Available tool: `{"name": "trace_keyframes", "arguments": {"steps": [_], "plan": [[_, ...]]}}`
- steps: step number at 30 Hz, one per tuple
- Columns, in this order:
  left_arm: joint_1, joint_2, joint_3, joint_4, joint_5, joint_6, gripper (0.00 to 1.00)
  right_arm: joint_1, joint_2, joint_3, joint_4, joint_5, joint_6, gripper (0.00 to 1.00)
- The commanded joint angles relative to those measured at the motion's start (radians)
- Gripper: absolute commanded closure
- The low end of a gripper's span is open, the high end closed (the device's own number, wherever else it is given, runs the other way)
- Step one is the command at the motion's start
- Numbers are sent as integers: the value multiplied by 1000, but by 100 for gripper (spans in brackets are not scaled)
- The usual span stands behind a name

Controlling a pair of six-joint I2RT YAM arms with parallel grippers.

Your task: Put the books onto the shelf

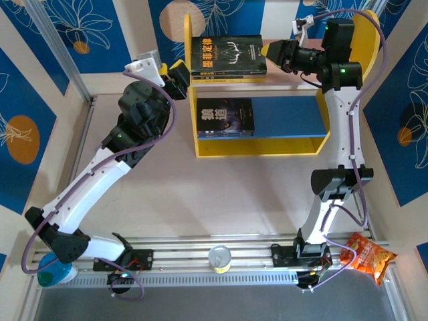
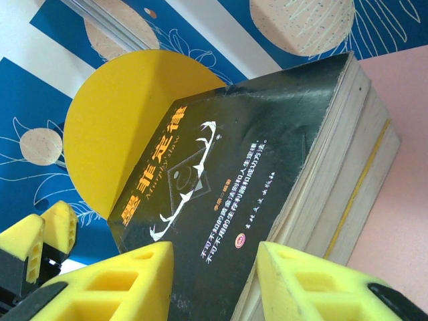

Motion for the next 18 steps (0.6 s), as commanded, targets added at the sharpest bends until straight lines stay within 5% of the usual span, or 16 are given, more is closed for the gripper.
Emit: {"name": "trace_keyframes", "arguments": {"steps": [1,6,18], "plan": [[17,-30,-9,13,17,-13,47,33,19,29,-11,-19,-7,61],[22,-32,-15,16,17,-15,47,32,17,34,-15,-20,-10,61],[31,-58,-39,-34,17,-5,46,-10,-22,21,-24,5,-21,41]]}}
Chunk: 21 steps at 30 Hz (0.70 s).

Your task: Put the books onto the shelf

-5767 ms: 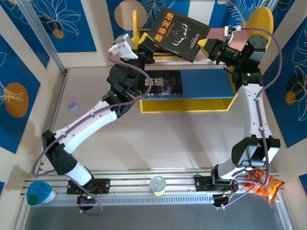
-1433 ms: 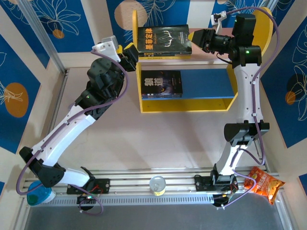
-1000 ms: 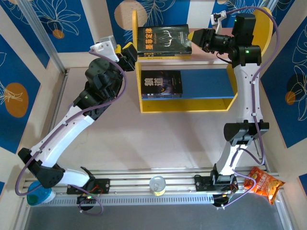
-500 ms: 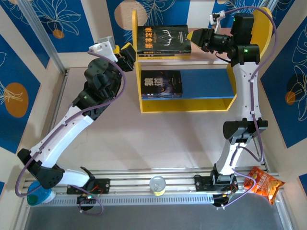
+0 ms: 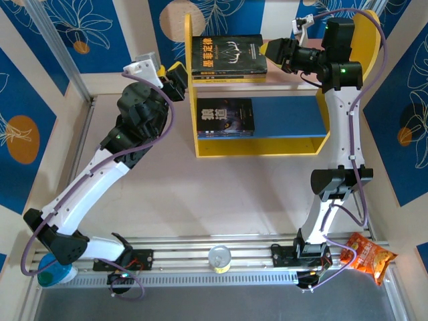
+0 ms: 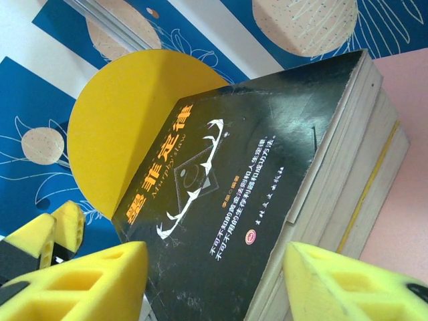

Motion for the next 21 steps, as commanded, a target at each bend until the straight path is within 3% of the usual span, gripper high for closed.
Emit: {"name": "trace_keyframes", "arguments": {"steps": [1,13,18,21], "plan": [[18,-43,-16,-29,10,-1,46,-10,-29,5,-19,15,-25,39],[41,-54,20,-222,33,82,40,-37,-183,-119,-43,189,-120,24],[42,-22,115,-377,34,164,25,-38,-306,-252,-30,296,-164,19],[42,-13,155,-427,12,213,22,-35,-414,-391,21,337,-183,16]]}}
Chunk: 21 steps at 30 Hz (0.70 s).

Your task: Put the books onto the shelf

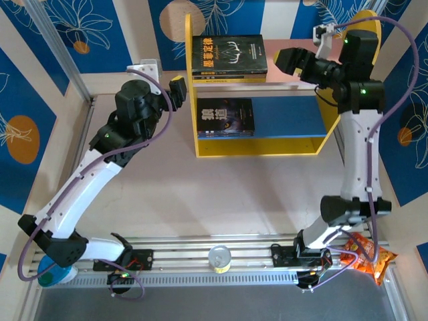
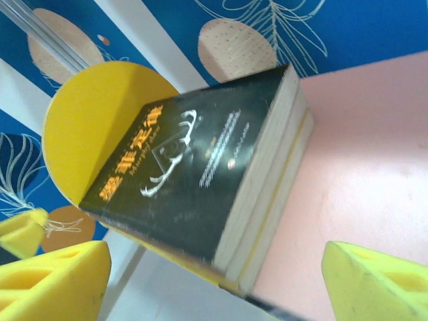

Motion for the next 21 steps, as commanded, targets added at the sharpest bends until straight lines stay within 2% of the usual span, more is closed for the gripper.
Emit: {"name": "trace_keyframes", "arguments": {"steps": [1,7,10,12,16,21], "plan": [[14,-2,64,-89,-22,90,21,9,-110,-117,31,101,-58,14],[14,-3,113,-187,-28,164,10,60,-286,-359,54,195,-112,7],[14,-3,118,-268,-60,178,7,128,-345,-451,56,296,-148,3],[16,-14,86,-283,-87,181,0,179,-366,-480,27,376,-174,1],[37,-25,64,-371,-76,156,0,251,-406,-547,-10,511,-180,1],[83,-51,-29,-441,-124,86,0,258,-487,-703,37,643,-127,1]]}}
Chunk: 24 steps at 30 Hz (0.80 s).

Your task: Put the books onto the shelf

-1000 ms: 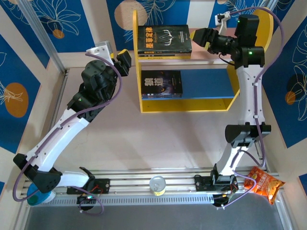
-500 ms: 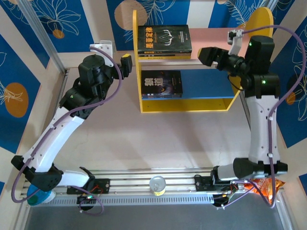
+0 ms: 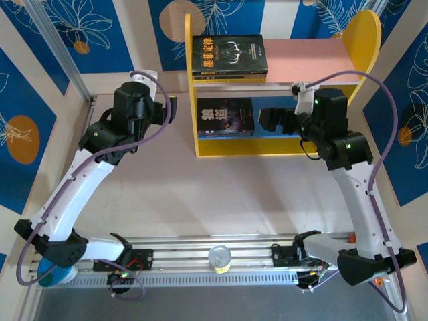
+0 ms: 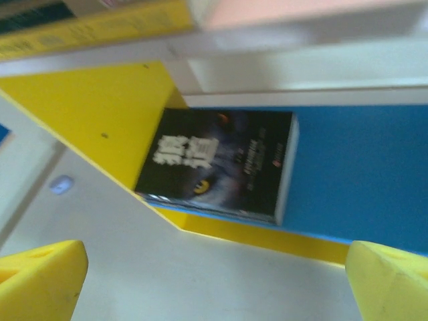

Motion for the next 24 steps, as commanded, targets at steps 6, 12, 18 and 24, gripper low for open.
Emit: {"name": "trace_keyframes", "arguments": {"steps": [6,12,18,24], "plan": [[138,-153,-395,140,-69,-89,0,8,-128,-307,196,251,15,1],[306,-172,-598,314,-5,-110,0,5,-141,-354,209,296,39,1],[373,-133,-711,423,4,-106,0,-1,-176,-398,230,352,57,1],[447,-72,-831,574,143,-58,0,-4,-179,-414,234,390,66,1]]}}
